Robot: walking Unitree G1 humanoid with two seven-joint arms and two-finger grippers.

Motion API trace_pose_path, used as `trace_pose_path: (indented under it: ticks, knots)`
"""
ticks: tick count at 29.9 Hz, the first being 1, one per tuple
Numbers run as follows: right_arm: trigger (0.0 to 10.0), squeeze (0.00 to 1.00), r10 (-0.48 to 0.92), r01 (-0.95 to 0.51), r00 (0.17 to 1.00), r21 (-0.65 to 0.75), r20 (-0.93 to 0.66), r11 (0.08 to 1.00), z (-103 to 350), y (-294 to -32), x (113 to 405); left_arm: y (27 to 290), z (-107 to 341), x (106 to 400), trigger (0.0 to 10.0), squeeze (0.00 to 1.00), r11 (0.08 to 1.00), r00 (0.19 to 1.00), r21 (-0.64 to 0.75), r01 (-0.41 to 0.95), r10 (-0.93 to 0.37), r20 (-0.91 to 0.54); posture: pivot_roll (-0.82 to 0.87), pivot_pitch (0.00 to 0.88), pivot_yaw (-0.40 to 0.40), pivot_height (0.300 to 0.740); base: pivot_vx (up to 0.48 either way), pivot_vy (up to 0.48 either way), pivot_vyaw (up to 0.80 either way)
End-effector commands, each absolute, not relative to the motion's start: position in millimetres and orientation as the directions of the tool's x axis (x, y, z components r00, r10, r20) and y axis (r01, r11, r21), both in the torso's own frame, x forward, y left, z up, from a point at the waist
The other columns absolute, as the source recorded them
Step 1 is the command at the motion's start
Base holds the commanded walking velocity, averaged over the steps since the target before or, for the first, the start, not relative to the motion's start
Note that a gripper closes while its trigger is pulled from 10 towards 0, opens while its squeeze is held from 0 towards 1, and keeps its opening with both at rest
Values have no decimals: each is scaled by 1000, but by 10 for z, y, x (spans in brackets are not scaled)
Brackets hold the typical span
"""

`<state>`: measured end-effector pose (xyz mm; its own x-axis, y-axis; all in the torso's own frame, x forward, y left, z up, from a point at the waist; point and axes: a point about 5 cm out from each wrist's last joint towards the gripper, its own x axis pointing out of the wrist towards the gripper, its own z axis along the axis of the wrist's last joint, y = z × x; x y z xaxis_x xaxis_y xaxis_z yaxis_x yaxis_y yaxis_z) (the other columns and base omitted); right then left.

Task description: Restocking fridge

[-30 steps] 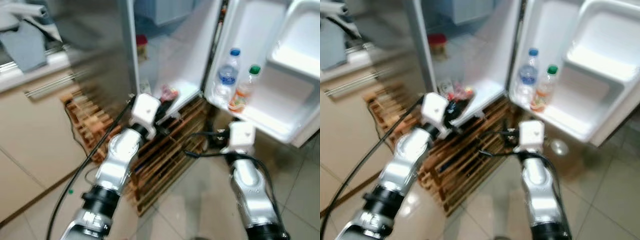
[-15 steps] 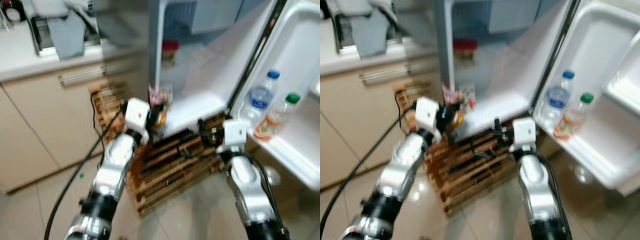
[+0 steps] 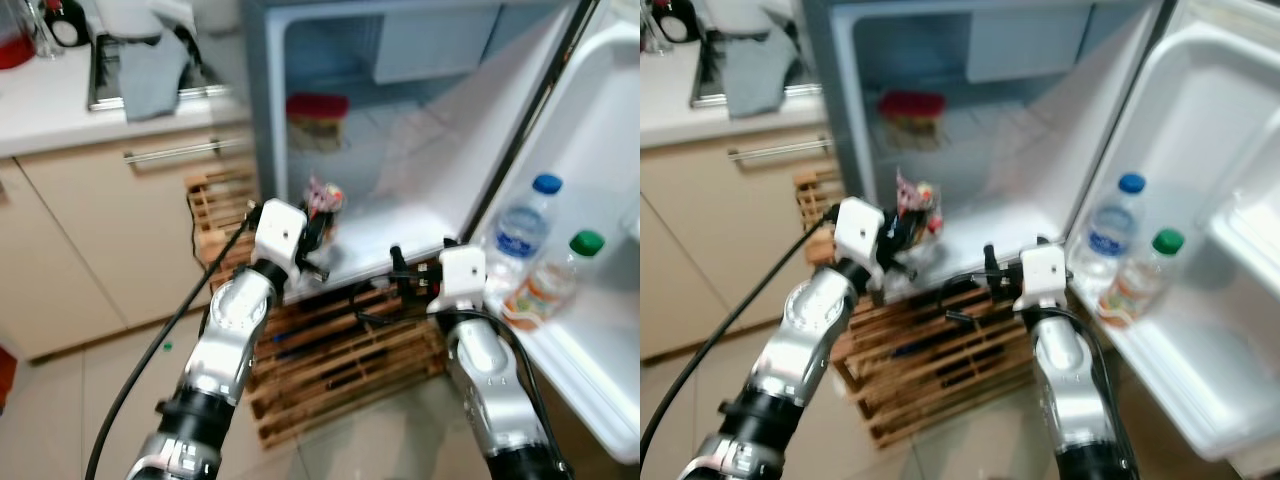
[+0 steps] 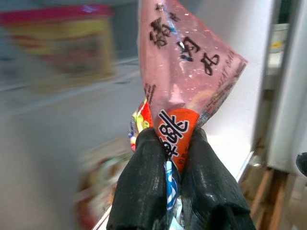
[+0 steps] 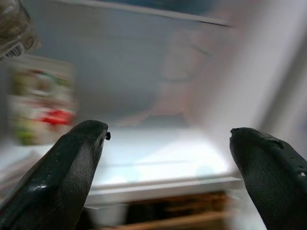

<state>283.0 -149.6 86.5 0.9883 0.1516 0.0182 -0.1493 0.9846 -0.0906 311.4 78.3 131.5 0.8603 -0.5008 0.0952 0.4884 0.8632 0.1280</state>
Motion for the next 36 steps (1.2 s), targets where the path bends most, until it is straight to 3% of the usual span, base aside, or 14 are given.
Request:
trace_pose_path:
  ticks: [1,10,13,21,29,36]
  knots:
    - [10000,0,124,-122,992,-95,17,988,860,-1589,2829,650,1399,3106,10000,0,842,835,145,520,-537,123,-123,0,-13,740,285,-382,0]
    - [10000,0,134,-131,991,-100,17,986,850,-1580,2831,689,1423,3153,10000,0,865,855,114,489,-501,131,-126,0,-11,740,301,-370,0]
    - [10000,0,140,-138,990,-99,15,986,842,-1570,2824,772,1381,3228,10000,0,907,903,99,409,-418,99,-126,0,-12,740,0,0,0]
    - [10000,0,157,-155,987,-83,14,984,835,-1480,2812,769,1282,3349,10000,0,927,926,66,369,-373,59,-125,0,-19,740,0,0,0]
    - [10000,0,291,-282,955,-120,57,952,965,-1262,2685,740,1221,3643,10000,0,947,953,104,303,-302,-26,-195,0,-26,740,0,0,0]
    - [10000,0,263,-257,963,-99,52,961,978,-1351,2656,726,1206,3636,10000,0,946,949,70,315,-315,-8,-207,0,-27,740,0,0,0]
